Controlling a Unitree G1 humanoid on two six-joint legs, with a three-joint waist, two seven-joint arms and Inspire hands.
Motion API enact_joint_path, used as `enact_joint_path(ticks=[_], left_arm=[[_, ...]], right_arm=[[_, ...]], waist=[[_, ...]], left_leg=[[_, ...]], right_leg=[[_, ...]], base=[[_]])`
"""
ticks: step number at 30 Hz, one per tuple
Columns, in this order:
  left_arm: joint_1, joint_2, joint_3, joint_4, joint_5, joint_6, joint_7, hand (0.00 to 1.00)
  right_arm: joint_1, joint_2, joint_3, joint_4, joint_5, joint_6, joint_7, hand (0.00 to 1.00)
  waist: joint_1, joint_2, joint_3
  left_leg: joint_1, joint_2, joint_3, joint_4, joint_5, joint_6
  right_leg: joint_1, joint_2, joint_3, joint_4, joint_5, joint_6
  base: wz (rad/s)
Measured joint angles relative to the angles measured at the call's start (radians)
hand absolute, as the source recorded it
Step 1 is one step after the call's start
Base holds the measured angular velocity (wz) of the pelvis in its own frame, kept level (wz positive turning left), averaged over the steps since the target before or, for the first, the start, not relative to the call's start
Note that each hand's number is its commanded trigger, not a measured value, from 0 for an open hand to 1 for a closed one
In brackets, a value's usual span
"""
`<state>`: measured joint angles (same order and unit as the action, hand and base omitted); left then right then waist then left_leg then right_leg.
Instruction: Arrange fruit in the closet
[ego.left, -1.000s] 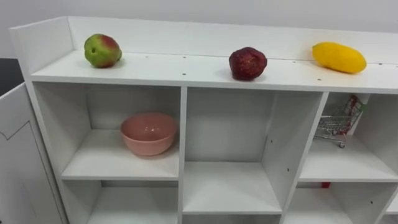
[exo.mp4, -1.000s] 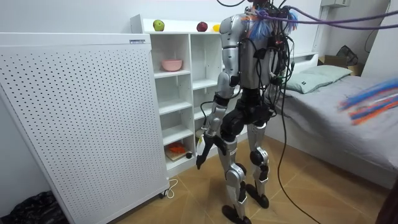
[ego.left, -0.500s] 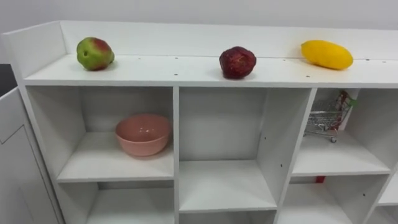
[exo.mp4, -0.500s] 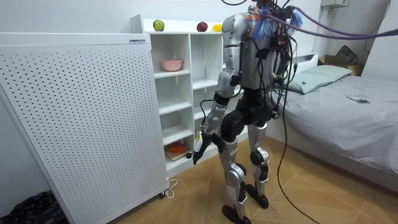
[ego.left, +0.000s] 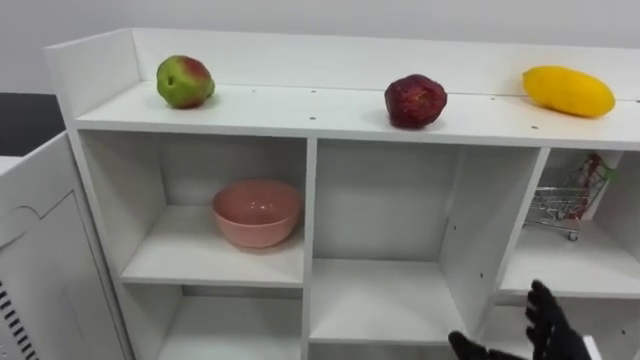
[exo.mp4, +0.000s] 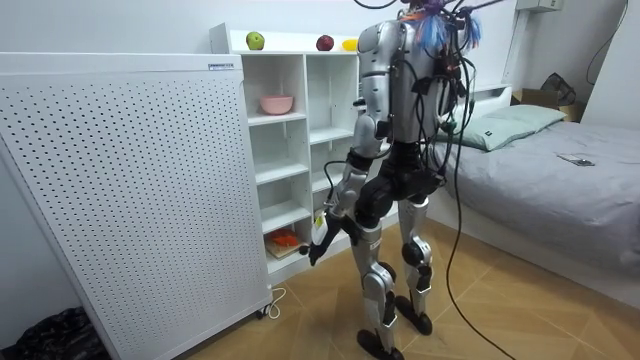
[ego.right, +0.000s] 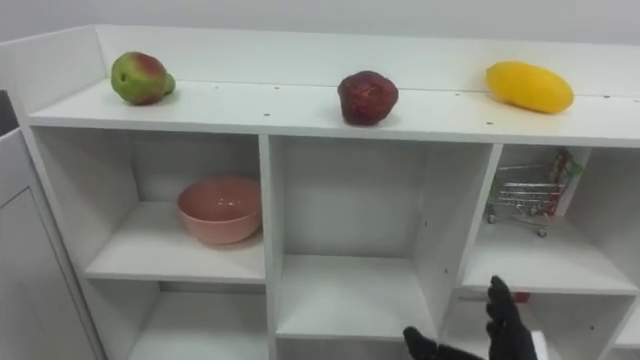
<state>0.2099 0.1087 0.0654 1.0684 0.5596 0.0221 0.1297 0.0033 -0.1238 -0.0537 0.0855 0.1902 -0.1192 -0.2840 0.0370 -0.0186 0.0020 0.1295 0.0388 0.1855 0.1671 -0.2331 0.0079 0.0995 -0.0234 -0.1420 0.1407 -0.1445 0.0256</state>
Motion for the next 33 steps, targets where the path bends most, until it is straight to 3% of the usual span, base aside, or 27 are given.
enact_joint_path(ticks=[6, 9, 12, 16, 19, 22, 30, 33], left_arm=[[0.013, -0.002, -0.012, 0.005, 0.001, -0.001, -0.002, 0.0], [0.014, -0.002, -0.012, 0.008, 0.001, -0.001, -0.004, 0.0], [0.019, -0.001, -0.013, -0.002, 0.003, 0.0, -0.016, 0.0], [0.026, 0.0, -0.032, -0.021, 0.003, 0.002, -0.026, 0.0], [0.022, 0.006, -0.038, -0.021, 0.003, 0.002, -0.026, 0.0], [0.017, 0.016, -0.05, -0.021, 0.004, 0.002, -0.03, 0.0], [0.014, 0.023, -0.047, -0.063, 0.047, 0.022, -0.07, 0.0], [0.004, 0.022, -0.043, -0.076, 0.069, 0.022, -0.075, 0.0]], right_arm=[[-0.004, -0.006, 0.0, -0.148, 0.001, -0.045, -0.01, 0.0], [-0.049, -0.011, 0.0, -0.154, 0.0, -0.045, -0.011, 0.0], [-0.118, -0.05, 0.0, -0.154, 0.0, -0.045, -0.011, 0.0], [-0.18, -0.068, 0.001, -0.154, 0.001, -0.044, -0.022, 0.0], [-0.235, -0.068, -0.001, -0.154, -0.018, -0.044, -0.034, 0.0], [-0.271, -0.072, -0.006, -0.154, -0.044, -0.044, -0.044, 0.0], [-0.279, -0.075, -0.01, -0.154, -0.066, -0.033, -0.05, 0.0], [-0.34, -0.076, -0.008, -0.146, -0.078, -0.033, -0.051, 0.0]], waist=[[-0.001, 0.007, -0.002], [0.0, 0.008, -0.0022], [0.0, 0.008, -0.0024], [0.004, 0.006, -0.003], [0.0, -0.003, -0.0003], [0.0, -0.012, -0.0029], [0.017, -0.031, 0.0028], [0.028, -0.033, 0.0032]], left_leg=[[-0.007, 0.0, -0.003, 0.0, 0.0, 0.001], [-0.006, 0.0, -0.003, 0.0, 0.001, 0.001], [-0.006, -0.001, -0.003, 0.003, 0.001, 0.001], [-0.003, 0.0, -0.004, 0.006, 0.002, 0.0], [-0.008, 0.0, -0.017, 0.006, 0.002, 0.0], [-0.014, 0.0, -0.028, 0.008, 0.002, 0.0], [-0.023, -0.001, -0.038, 0.017, 0.003, 0.002], [-0.033, -0.001, -0.052, 0.018, 0.006, 0.003]], right_leg=[[-0.003, -0.002, 0.0, 0.012, 0.0, 0.0], [-0.004, -0.001, 0.001, 0.014, 0.002, -0.003], [-0.005, 0.0, 0.001, 0.014, 0.002, -0.004], [-0.003, 0.002, 0.001, 0.015, 0.002, -0.004], [-0.003, 0.002, -0.011, 0.014, 0.002, -0.004], [-0.004, 0.002, -0.01, 0.011, 0.002, -0.004], [-0.003, -0.003, -0.025, 0.011, 0.002, -0.004], [-0.01, -0.004, -0.027, 0.012, 0.002, -0.004]], base=[[0.0], [-0.03], [0.0], [0.0], [0.12], [0.12], [0.03], [0.0]])
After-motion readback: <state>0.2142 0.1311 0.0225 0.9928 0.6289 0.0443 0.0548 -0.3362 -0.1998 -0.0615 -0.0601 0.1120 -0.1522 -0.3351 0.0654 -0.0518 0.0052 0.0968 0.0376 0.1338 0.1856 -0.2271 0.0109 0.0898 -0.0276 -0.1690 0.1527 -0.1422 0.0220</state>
